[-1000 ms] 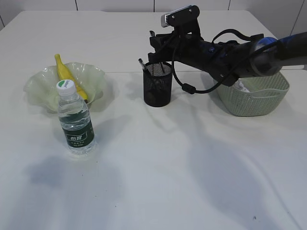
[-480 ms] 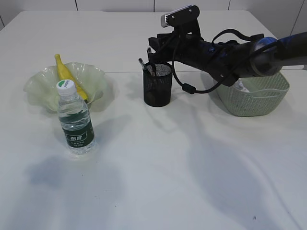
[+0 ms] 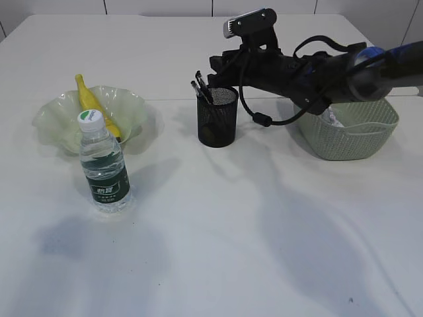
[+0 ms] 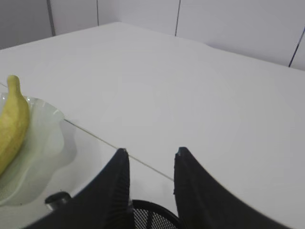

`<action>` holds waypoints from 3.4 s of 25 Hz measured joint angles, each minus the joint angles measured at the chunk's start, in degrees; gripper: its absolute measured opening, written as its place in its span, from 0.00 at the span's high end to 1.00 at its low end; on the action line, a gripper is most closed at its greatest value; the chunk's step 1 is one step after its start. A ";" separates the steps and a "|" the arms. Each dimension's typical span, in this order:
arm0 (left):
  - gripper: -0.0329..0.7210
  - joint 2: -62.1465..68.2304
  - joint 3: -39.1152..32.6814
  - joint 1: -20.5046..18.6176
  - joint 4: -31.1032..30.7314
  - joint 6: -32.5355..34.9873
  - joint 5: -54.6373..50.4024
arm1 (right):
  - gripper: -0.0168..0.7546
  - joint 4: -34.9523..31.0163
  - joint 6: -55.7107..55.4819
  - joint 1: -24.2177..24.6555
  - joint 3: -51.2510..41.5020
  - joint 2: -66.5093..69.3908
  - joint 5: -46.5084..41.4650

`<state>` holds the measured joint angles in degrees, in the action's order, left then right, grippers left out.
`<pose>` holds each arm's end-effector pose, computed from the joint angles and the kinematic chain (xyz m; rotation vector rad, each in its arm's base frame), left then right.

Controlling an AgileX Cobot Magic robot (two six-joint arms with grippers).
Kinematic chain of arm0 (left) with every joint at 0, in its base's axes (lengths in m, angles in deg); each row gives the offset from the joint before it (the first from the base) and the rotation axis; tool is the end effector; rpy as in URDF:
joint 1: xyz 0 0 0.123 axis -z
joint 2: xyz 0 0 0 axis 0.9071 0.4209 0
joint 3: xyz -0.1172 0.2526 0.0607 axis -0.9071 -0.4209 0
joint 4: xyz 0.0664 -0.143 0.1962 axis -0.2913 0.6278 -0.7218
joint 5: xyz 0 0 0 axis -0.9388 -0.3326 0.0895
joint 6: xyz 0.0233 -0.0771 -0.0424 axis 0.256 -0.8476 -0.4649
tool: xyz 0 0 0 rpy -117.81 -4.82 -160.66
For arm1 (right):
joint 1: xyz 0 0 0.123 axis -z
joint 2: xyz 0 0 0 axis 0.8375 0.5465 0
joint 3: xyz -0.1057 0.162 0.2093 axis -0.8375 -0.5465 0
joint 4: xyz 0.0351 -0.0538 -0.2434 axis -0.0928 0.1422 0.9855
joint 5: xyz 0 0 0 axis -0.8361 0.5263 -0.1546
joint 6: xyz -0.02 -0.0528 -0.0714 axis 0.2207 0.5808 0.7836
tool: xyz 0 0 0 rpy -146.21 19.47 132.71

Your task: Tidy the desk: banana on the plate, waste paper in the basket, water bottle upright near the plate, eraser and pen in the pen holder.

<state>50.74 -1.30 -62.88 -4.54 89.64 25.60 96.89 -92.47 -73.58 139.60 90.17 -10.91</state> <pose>0.1750 -0.0102 0.2993 0.0223 2.5221 -0.0770 0.4967 0.1679 0.1888 -0.5312 1.6900 0.2772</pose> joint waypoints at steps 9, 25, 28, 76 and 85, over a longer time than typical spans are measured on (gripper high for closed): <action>0.39 0.00 0.00 0.00 0.00 0.00 -0.09 | 0.66 1.52 -1.29 0.00 0.00 -8.39 -16.65; 0.39 0.00 0.00 0.00 0.00 0.00 -0.27 | 0.66 -11.22 13.32 0.00 0.00 -20.26 -53.02; 0.39 0.00 0.00 0.00 0.00 0.00 -0.81 | 0.66 -19.50 19.54 0.00 0.00 -21.32 -58.46; 0.31 -26.89 0.00 0.00 -3.83 -6.28 -14.73 | 0.58 -32.48 19.36 12.43 -40.27 -78.33 -76.67; 0.31 -39.58 0.00 0.00 -4.61 -6.28 -20.09 | 0.58 -23.82 17.37 12.43 -40.74 -94.81 -89.02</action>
<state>11.16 -1.30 -62.88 -9.16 83.36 5.50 73.07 -75.10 -61.15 98.86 -4.64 -99.93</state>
